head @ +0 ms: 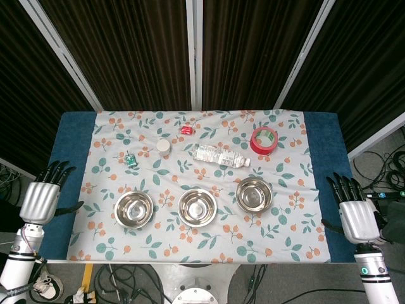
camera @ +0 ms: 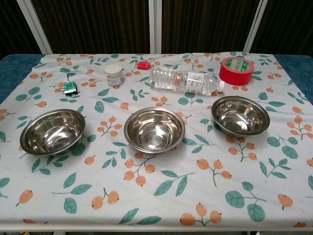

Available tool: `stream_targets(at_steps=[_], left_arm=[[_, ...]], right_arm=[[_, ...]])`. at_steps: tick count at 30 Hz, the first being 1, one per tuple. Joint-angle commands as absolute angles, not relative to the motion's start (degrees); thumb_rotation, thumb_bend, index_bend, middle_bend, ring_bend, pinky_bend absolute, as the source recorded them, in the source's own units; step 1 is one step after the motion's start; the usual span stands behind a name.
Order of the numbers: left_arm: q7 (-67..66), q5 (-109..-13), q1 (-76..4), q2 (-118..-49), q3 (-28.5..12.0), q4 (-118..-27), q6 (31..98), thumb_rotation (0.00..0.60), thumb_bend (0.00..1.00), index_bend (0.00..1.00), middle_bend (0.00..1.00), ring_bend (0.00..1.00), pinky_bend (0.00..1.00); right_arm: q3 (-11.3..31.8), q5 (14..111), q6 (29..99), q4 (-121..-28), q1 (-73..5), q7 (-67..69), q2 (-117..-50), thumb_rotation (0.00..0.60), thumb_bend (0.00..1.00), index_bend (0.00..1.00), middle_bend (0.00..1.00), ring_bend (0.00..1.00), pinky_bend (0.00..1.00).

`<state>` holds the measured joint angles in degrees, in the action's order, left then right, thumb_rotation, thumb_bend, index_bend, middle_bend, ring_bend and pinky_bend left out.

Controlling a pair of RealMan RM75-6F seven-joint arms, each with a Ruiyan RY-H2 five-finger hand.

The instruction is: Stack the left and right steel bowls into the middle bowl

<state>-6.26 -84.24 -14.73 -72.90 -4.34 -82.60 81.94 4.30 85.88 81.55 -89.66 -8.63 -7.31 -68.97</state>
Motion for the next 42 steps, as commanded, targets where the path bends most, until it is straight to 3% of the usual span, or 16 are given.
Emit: stream_targets(at_steps=[1,11,17,20,22,25,28,33,38,42], left_arm=[[-4.1,-83.6,-14.4,-72.4,-4.6,-82.0,81.7,0.434,0.16,0.24,0.22,0.12,0.24],[-3.0,-85.6,-14.1,-71.7,-4.1,-82.2,82.2,0.436,0.16,0.24,0.22,0.12,0.24],[-2.6,-84.7,-13.6,-71.8,-4.4,-82.5,82.5,0.479,0.16,0.24,0.22,0.12,0.23],[-1.2,-84.5,-13.1,-71.7,-4.6,-82.3,83.0,0.482,0.16,0.24,0.22,0.12,0.23],[-0.7,-84.5,-12.9,-71.6,-4.4,-82.4,82.9,0.492,0.16,0.24,0.22,0.12,0.23],[0.2,-84.9,-13.0,-71.2,-3.7,-83.0,81.9,0.524,0.16,0.24,0.22,0.12,0.23],[0.2,-85.6,-12.8,-70.9,-3.1,-83.5,81.9,0.530,0.16,0.24,0.22,0.12,0.23],[0.1,-87.5,-12.1,-70.6,-2.0,-84.4,82.8,0.532,0.16,0.24,0.22,0.12,0.23],[0.4,-88.4,-11.8,-70.5,-1.2,-83.9,82.8,0.535,0.16,0.24,0.22,0.12,0.23],[1.4,-88.4,-11.9,-70.6,-1.0,-82.9,82.2,0.532,0.16,0.24,0.22,0.12,0.23]], right_arm=[[4.8,85.3,81.8,-89.9,-8.5,-7.1,-68.7,0.600,0.03,0.00,0.01,0.00,0.00],[5.3,85.9,79.5,-92.7,-10.7,-9.7,-66.6,0.600,0.03,0.00,0.05,0.00,0.00],[6.9,82.5,74.6,-96.2,-13.7,-13.1,-65.0,0.600,0.03,0.00,0.06,0.00,0.00],[7.5,82.4,73.1,-97.1,-15.2,-14.2,-64.7,0.600,0.04,0.06,0.12,0.02,0.00],[8.0,83.4,72.7,-97.6,-16.5,-15.2,-65.2,0.600,0.06,0.16,0.23,0.13,0.08],[8.2,86.4,71.0,-98.9,-19.4,-17.0,-66.3,0.600,0.10,0.33,0.41,0.42,0.42],[8.3,89.7,68.9,-98.9,-22.7,-21.2,-68.7,0.600,0.13,0.39,0.45,0.52,0.52],[7.6,88.4,62.0,-95.9,-27.3,-27.5,-74.4,0.600,0.17,0.44,0.49,0.56,0.52],[7.1,82.6,57.6,-92.7,-28.9,-32.0,-78.8,0.600,0.19,0.44,0.50,0.55,0.39],[6.3,79.4,56.7,-91.3,-29.3,-34.8,-80.9,0.600,0.19,0.44,0.50,0.53,0.35]])
